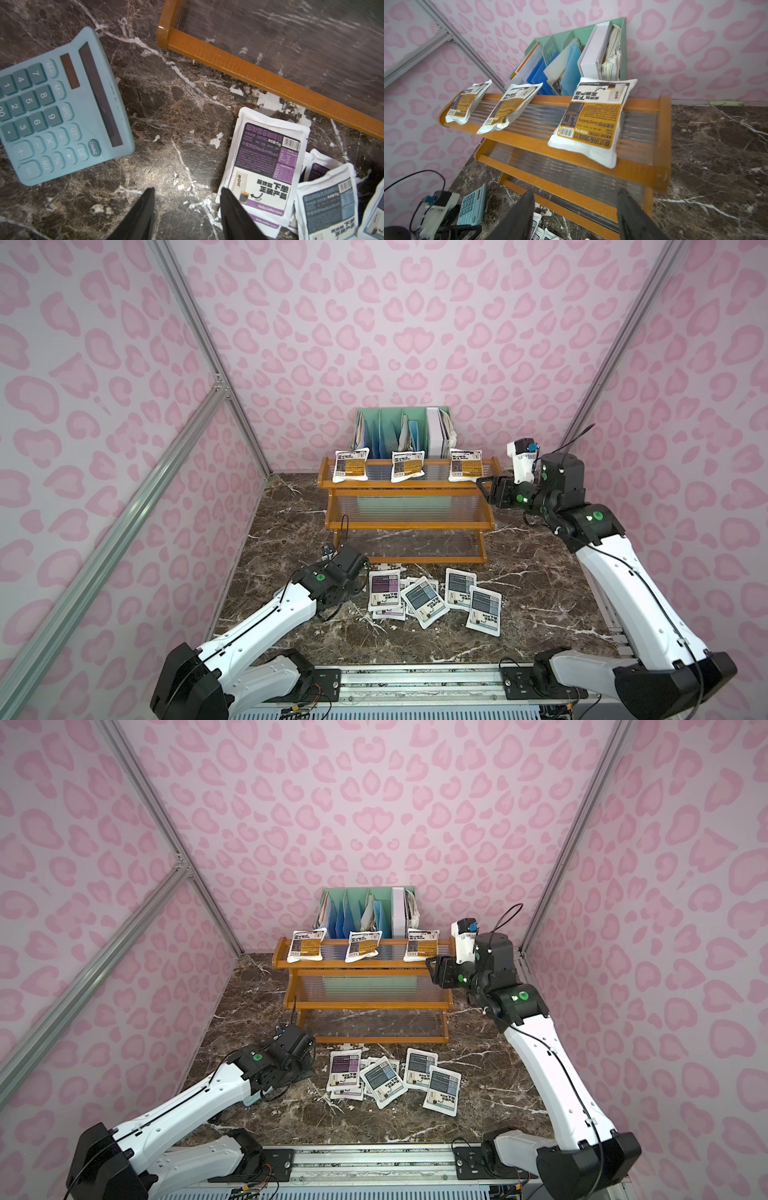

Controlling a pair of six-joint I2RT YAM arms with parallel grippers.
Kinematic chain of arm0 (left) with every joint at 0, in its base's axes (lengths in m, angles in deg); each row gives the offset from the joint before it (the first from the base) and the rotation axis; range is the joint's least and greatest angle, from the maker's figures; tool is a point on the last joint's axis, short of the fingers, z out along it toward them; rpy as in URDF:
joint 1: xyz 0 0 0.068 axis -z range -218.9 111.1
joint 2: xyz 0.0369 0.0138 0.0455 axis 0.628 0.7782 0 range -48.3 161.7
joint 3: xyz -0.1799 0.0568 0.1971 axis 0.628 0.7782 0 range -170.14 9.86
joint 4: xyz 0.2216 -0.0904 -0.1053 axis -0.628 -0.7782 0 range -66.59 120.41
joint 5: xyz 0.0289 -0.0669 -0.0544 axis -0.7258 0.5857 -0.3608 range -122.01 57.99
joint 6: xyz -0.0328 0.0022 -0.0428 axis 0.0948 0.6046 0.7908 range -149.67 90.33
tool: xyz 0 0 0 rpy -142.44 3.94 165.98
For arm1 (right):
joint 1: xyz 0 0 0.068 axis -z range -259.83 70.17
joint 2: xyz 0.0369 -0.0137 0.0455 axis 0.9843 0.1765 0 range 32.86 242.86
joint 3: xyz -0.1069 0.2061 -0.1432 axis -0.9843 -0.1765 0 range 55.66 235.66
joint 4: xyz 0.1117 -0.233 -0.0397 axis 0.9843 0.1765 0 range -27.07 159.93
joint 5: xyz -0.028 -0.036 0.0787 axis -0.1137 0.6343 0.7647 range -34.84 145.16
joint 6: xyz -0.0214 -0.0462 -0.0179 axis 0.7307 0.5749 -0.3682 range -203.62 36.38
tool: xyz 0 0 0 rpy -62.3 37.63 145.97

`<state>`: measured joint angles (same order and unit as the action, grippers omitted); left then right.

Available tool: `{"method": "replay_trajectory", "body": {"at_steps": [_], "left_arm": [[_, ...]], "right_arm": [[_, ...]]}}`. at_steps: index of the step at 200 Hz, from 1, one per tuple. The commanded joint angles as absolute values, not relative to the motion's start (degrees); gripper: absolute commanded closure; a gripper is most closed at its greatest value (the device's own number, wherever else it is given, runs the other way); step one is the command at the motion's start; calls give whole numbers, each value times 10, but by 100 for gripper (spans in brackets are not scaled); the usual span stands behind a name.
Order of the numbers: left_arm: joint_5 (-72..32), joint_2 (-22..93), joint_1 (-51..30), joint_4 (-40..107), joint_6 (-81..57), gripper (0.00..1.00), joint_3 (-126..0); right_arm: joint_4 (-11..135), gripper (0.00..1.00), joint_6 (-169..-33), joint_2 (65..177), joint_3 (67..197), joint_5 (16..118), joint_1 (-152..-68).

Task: Place the bagged coffee beans on the shelf by color
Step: Place the bagged coffee beans on the shelf, then pick up the bagged coffee beans at the center of the board.

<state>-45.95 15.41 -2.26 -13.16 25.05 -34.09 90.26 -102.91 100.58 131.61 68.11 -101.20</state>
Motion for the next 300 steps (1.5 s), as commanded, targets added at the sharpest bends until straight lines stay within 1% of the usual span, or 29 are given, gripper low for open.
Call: {"method": "replay_trajectory", "body": {"at_steps": [1, 19, 29, 37, 62, 81, 110, 132, 162, 222, 236, 258, 273, 289, 300], "left_arm": [[-418, 161, -23, -106, 224, 40, -338], [-365, 169, -28, -77, 203, 37, -325], [-337, 175, -33, -61, 198, 37, -317], [-317, 181, -36, -48, 193, 37, -310], [-256, 199, -48, -1, 188, 35, -290], [-220, 214, -54, 38, 184, 34, -275], [-184, 237, -67, 73, 179, 35, -257], [-178, 251, -76, 73, 173, 36, -251], [-158, 265, -93, 90, 175, 38, -237], [-123, 300, -107, 115, 165, 40, -236], [-117, 311, -109, 117, 164, 43, -238], [-113, 320, -110, 119, 160, 53, -240], [-112, 321, -110, 118, 157, 65, -240], [-120, 317, -111, 102, 155, 82, -244], [-125, 308, -111, 89, 153, 88, -247]], "right_arm": [[831, 36, -1060, 955, 1218, 723, -1061], [737, 38, -1109, 927, 1096, 777, -1123], [685, 41, -1129, 925, 1038, 787, -1159], [640, 42, -1140, 927, 998, 792, -1187], [562, 45, -1139, 961, 934, 790, -1236], [532, 47, -1142, 999, 920, 790, -1247], [498, 48, -1119, 1070, 916, 817, -1263], [486, 49, -1094, 1125, 923, 837, -1268], [467, 53, -1082, 1203, 941, 872, -1269], [434, 54, -1080, 1307, 964, 905, -1272], [426, 55, -1080, 1326, 965, 910, -1275], [415, 55, -1083, 1348, 965, 913, -1282], [413, 55, -1083, 1355, 967, 912, -1284], [416, 55, -1082, 1354, 965, 910, -1284], [416, 55, -1080, 1348, 965, 910, -1285]]}}
